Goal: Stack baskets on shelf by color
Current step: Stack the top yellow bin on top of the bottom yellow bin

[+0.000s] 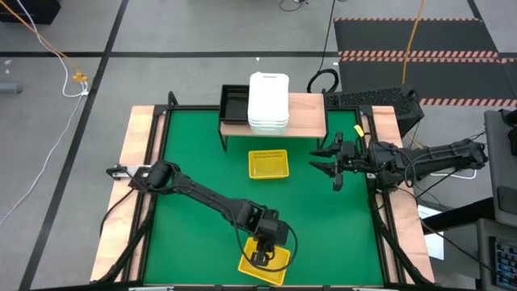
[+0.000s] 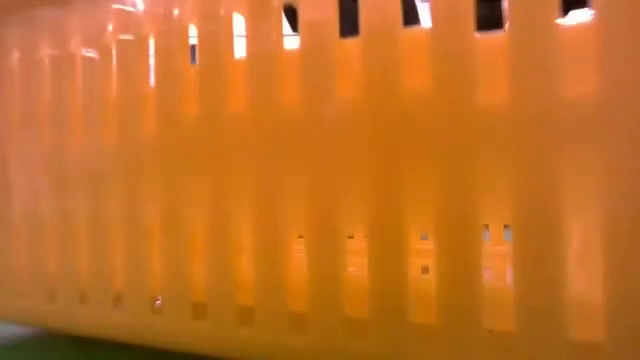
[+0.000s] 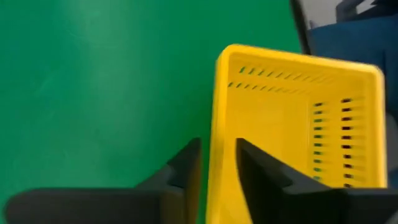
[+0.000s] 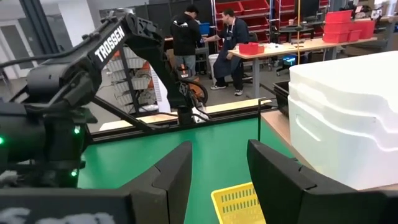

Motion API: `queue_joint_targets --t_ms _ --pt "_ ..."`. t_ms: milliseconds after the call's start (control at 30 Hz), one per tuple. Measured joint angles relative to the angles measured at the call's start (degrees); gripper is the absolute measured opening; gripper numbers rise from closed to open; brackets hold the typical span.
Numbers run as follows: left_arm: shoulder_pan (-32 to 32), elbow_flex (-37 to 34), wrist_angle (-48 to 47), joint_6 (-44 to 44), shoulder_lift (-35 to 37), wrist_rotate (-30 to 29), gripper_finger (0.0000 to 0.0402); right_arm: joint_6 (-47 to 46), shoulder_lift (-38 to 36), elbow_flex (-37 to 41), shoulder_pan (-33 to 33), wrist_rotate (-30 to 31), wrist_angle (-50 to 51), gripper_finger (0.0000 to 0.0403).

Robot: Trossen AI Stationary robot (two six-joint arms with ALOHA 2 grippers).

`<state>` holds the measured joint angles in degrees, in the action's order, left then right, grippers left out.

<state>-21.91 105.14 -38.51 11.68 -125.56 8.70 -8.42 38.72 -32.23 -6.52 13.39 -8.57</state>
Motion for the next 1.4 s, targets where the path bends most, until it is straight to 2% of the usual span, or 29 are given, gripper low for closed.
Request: queue_joint_targets --t_ms 167,300,467,567,700,867,933,1033,1233,1400 --pt "1.49 0.0 -2.81 -0.27 1.81 -1.24 0.0175 0.46 0.0 0.0 0.0 0.0 -0.03 0.0148" --pt "3.48 0.07 -6.29 -2.8 5.01 -9.58 0.0207 0.81 -0.02 0.0 0.02 0.02 -0.18 0.0148" --pt "8.81 0.07 -12.55 -6.22 5.5 -20.6 0.0213 1.11 0.0 0.0 0.02 0.02 -0.2 0.0148" --pt "13.93 -0.35 -12.98 -5.58 4.42 -21.7 0.0213 1.11 -0.01 0.0 0.02 0.02 -0.23 0.0148" --pt "19.0 -4.29 -11.84 -5.33 3.94 -22.41 0.0213 1.18 -0.04 -0.02 0.02 0.02 -0.22 0.0148" --pt "22.07 -8.63 -10.23 -5.57 4.04 -18.4 0.0213 1.72 -0.04 0.0 0.02 0.02 0.26 0.0148" --pt "21.94 -10.81 -8.62 -5.58 4.04 -17.7 0.0204 2.18 -0.04 -0.01 0.02 0.02 0.28 0.0148" --pt "21.63 -12.88 -8.09 -4.82 4.02 -17.37 0.0165 2.27 -0.04 0.0 0.02 0.02 0.23 0.0148" --pt "19.68 -12.96 -8.28 -4.63 4.54 -17.57 0.002 2.24 -0.04 -0.02 0.02 0.02 -0.25 0.0148" --pt "15.93 -12.87 -9.38 -1.41 9.53 -17.9 0.0007 2.18 -0.04 -0.02 0.02 0.02 -0.38 0.0148"
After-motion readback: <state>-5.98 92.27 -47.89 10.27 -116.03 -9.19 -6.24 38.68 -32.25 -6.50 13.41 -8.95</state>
